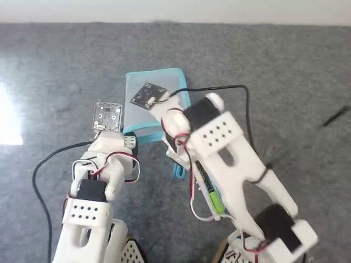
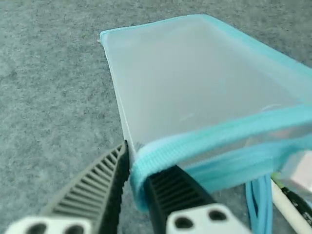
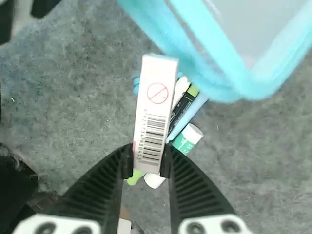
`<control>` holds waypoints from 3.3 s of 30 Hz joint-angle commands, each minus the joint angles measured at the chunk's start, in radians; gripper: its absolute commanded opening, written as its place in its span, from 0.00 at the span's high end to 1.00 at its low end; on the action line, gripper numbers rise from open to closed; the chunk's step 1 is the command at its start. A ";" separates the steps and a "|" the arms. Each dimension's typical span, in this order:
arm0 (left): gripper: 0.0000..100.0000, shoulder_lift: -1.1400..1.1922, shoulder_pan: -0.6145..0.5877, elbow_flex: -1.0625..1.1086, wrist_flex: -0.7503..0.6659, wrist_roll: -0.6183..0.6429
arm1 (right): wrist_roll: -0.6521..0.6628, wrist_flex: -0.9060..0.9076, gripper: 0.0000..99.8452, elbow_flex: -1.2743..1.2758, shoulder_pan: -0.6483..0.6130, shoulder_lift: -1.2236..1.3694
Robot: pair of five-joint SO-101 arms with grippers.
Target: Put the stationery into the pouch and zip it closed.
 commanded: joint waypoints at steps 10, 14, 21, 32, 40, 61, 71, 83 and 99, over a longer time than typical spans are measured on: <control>0.99 -0.021 0.015 -0.005 -0.023 0.002 | -0.109 -0.004 0.99 -0.388 -0.002 0.236; 0.99 -0.020 0.017 -0.004 -0.025 -0.002 | -0.117 0.033 0.99 -0.517 -0.001 0.326; 0.99 -0.025 0.017 0.007 -0.025 -0.002 | -0.166 -0.005 0.99 -0.704 0.001 0.437; 0.99 -0.025 0.017 0.010 -0.026 -0.002 | -0.157 -0.012 0.60 -0.743 -0.004 0.450; 0.99 -0.025 0.008 0.010 -0.026 -0.002 | -0.127 0.054 0.63 -0.701 0.002 0.251; 0.99 -0.018 -0.055 0.013 -0.049 -0.003 | -0.015 -0.412 0.72 0.913 0.223 -0.466; 0.99 -0.018 -0.055 0.013 -0.049 -0.003 | -0.015 -0.521 0.73 0.948 0.225 -0.328; 0.99 -0.021 -0.051 0.021 -0.052 -0.003 | -0.011 -0.673 0.99 0.779 0.355 -0.085; 0.99 -0.025 -0.055 0.021 -0.052 -0.003 | 0.051 -0.690 0.98 0.517 0.364 0.031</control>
